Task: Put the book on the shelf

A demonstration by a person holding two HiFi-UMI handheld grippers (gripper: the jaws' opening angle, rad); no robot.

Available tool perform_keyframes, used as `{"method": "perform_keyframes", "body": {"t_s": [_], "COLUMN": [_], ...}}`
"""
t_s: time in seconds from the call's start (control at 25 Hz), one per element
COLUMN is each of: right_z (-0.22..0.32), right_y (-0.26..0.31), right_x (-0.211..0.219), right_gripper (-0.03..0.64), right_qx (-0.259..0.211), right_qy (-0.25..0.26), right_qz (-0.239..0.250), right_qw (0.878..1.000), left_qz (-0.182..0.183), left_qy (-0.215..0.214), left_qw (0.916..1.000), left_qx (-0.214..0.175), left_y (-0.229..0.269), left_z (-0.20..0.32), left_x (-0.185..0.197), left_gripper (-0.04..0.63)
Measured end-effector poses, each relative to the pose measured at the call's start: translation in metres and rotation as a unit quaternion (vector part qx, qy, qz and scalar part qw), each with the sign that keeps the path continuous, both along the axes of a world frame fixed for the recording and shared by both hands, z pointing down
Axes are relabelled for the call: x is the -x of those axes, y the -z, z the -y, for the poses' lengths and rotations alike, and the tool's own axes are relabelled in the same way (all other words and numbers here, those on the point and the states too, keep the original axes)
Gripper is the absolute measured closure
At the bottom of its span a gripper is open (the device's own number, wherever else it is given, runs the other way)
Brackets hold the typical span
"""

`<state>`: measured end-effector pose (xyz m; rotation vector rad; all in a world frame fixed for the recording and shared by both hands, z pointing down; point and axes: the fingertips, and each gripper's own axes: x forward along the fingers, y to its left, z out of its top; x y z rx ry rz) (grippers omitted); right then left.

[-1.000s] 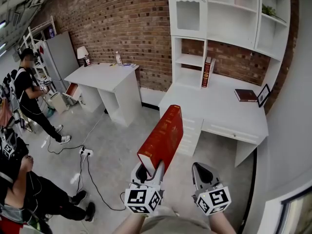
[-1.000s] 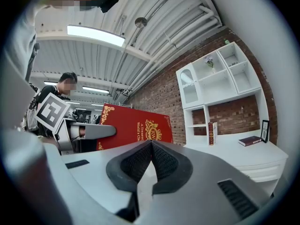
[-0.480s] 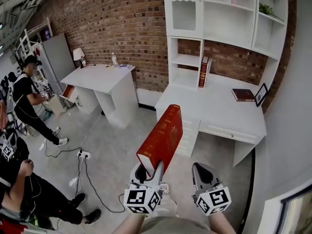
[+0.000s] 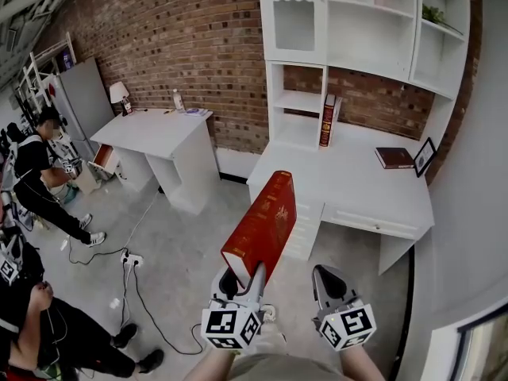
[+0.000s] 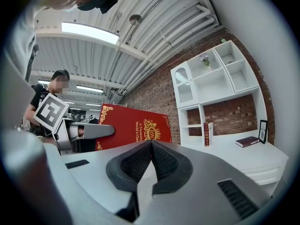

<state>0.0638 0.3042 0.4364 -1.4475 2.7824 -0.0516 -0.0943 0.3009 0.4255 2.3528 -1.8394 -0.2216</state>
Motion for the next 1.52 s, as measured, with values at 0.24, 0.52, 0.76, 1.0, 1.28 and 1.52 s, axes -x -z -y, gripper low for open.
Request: {"method": "perform_keyframes", "body": {"t_s": [0.24,0.52,0.76,1.0,1.28,1.52], "right_z": [0.032,0.065,0.094,0.121,0.156,0.183], "right_y": [0.001,0.002,0.001,-0.002,0.002,0.009], "right_x": [0.003,0.008,0.017,0.026,0.034,0.042], "right_gripper": [0.611,0.611,0.611,0.611,0.611,0.611], "right_qx": [0.003,0.008,0.005,0.001,-0.002,-0.003], "right_qy": [-0.004,-0.003,0.0,0.003,0.0,-0.004], "right_qz": [-0.002,-0.005,-0.006,-0.006,-0.004,-0.004], "right_qw": [1.0,1.0,1.0,1.0,1.0,1.0], "left_qz": [-0.002,-0.008,-0.009,-0.01,-0.008,-0.009], "left_qy": [-0.001,0.002,0.005,0.008,0.004,0.001], "left_qw": [1.0,0.9999,0.9999,0.9999,0.9999,0.9999], "left_qx": [0.005,0.009,0.01,0.011,0.007,0.007], "left_y": [-0.002,0.0,-0.004,-0.009,-0.003,0.004], "left_z": [0.031,0.063,0.09,0.117,0.151,0.181], "left_x": [0.004,0.01,0.018,0.027,0.034,0.044], "left_gripper": [0.353,0.353,0.353,0.351,0.353,0.351]}}
